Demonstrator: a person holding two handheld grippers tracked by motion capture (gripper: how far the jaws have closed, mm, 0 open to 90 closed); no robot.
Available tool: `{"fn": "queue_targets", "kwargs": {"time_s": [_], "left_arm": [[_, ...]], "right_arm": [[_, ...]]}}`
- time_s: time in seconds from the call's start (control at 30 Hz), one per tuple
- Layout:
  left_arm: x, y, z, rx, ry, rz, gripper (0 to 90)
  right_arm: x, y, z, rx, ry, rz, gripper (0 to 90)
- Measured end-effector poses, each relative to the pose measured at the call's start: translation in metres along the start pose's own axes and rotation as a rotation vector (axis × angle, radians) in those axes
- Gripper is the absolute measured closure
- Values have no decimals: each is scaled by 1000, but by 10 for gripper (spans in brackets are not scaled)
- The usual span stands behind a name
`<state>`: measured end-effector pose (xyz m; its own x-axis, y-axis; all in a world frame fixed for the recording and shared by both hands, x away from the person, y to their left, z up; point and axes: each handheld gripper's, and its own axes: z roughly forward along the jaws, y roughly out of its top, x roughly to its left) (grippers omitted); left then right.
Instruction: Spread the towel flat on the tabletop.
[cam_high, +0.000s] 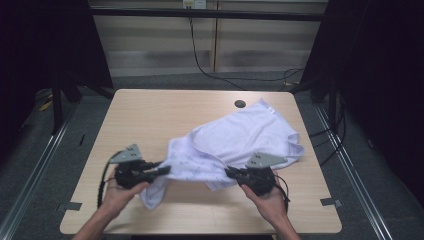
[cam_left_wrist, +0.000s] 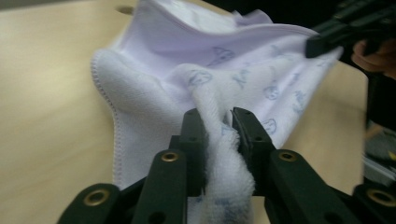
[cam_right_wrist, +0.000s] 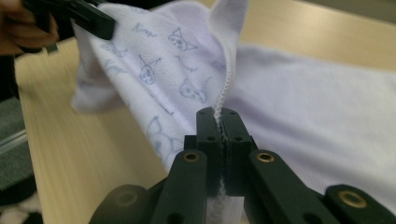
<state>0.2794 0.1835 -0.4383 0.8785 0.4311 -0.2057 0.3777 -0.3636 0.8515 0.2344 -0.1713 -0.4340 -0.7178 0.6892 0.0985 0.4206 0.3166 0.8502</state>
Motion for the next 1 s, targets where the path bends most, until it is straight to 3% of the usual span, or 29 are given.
{"fn": "queue_targets", "kwargs": {"time_s": [0.03, 0.07, 0.17, 0.33, 0.37, 0.43, 0.47, 0.53, 0.57, 0.63, 0.67, 0.7, 0.73, 0.77, 0.83, 0.87, 0.9, 0.93, 1.0], "left_arm": [[0, 0, 0, 0, 0, 0, 739], [-18, -7, 13, 61, -36, 35, 731], [-24, -18, 18, 97, -84, 26, 682], [-3, -29, -4, 38, -83, -60, 596], [3, -31, -10, 7, -93, -87, 550], [9, -32, -16, -11, -92, -100, 543], [17, -32, -25, -29, -43, -122, 530], [21, -32, -27, -32, -20, -122, 534], [30, -31, -28, -21, 17, -124, 534], [43, -33, -24, -3, 61, -156, 536], [43, -33, -24, -3, 61, -156, 538], [57, -36, -20, 13, 90, -189, 539], [57, -36, -20, 13, 90, -189, 536], [66, -41, -18, 39, 122, -192, 526], [68, -44, -16, 58, 117, -200, 493], [70, -46, -14, 76, 124, -196, 469], [73, -50, -10, 119, 139, -211, 452], [72, -52, -9, 132, 154, -207, 439], [72, -57, -13, 135, 145, -197, 440]], "right_arm": [[0, -9, -4, 18, 0, 5, 876], [1, -21, -9, 34, -11, 19, 875], [2, -51, -24, 72, -17, 55, 843], [9, -80, -46, 163, -41, 88, 744], [10, -81, -49, 158, -46, 92, 722], [9, -80, -51, 139, -54, 104, 705], [4, -69, -47, 96, -65, 105, 676], [0, -62, -40, 84, -61, 94, 666], [-8, -46, -18, 81, -51, 80, 639], [-17, -32, 4, 88, -38, 65, 622], [-17, -32, 4, 88, -38, 65, 622], [-29, -16, 33, 99, -35, 58, 581], [-33, -11, 41, 98, -33, 68, 582], [-40, -5, 55, 104, -28, 64, 579], [-44, -1, 65, 106, -31, 68, 568], [-52, 3, 83, 134, -31, 83, 542], [-54, 4, 91, 148, -35, 79, 529], [-55, 4, 96, 161, -38, 86, 512], [-55, 2, 105, 155, -40, 101, 490]]}}
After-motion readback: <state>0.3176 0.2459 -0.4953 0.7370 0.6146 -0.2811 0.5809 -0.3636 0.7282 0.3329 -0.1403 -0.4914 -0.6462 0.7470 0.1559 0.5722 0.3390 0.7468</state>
